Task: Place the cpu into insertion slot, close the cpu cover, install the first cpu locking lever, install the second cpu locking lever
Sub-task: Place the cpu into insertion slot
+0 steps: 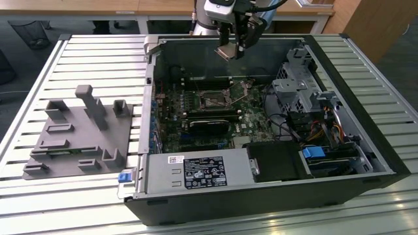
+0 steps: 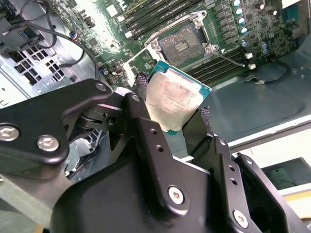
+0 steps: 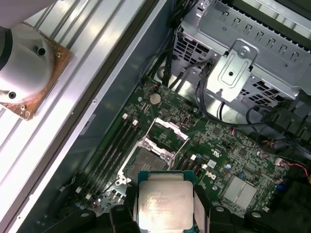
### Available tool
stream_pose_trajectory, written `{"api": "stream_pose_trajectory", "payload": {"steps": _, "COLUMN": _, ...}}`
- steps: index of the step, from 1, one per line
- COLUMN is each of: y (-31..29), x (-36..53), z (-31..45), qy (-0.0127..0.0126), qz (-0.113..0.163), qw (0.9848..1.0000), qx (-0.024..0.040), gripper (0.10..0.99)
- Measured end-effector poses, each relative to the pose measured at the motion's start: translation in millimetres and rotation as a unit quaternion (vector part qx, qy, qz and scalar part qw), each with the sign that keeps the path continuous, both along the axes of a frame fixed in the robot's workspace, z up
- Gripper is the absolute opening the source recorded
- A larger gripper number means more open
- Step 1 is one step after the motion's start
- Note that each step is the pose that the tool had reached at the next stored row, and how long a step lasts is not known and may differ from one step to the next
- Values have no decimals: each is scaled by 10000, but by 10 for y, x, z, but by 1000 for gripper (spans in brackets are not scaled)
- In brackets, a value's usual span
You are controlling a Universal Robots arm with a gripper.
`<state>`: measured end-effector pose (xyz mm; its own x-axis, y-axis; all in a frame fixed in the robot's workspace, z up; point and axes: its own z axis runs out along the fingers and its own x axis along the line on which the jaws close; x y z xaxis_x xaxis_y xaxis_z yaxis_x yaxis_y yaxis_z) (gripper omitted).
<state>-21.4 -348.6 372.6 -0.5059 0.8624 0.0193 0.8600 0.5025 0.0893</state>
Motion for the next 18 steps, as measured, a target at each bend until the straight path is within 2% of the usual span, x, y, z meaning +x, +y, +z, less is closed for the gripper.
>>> {"api": "stream_pose_trajectory", "payload": {"steps": 9, "y": 0, "x": 0, "z": -4, "qy": 0, "qz": -243, "qw": 9997, "qx": 0, "gripper": 541}}
{"api": "stream_pose_trajectory", "payload": {"steps": 18, "y": 0, "x": 0, "z": -6, "qy": 0, "qz": -506, "qw": 9987, "qx": 0, "gripper": 541}}
